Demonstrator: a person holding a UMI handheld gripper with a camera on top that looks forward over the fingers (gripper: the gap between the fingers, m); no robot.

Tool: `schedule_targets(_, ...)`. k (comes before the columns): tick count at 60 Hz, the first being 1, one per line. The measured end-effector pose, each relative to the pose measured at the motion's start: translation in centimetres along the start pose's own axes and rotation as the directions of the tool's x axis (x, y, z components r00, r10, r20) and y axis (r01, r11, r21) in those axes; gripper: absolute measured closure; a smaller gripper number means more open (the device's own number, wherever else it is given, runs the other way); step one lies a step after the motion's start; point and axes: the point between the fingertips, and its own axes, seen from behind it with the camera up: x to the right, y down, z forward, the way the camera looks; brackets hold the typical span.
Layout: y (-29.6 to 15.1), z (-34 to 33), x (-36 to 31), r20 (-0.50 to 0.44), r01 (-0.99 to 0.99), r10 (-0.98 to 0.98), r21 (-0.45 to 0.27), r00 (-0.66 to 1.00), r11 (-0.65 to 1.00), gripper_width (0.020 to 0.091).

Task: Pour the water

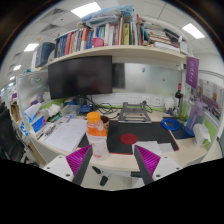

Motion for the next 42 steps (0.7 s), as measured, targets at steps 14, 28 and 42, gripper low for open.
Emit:
schedule_targets(14,0.2,7.6,-4.4,-0.056,-0.001,0.005,0.073,0.998,0.997,0.0243)
schedule_targets(28,-1.2,12.9,-4.2,-0.147,0.022,0.0,0.145,0.989,0.989,0.0394)
schedule_targets(42,-1.7,14.7,-4.4,-0.195,0.035,0.0,0.18,0.981,0.983,0.0587)
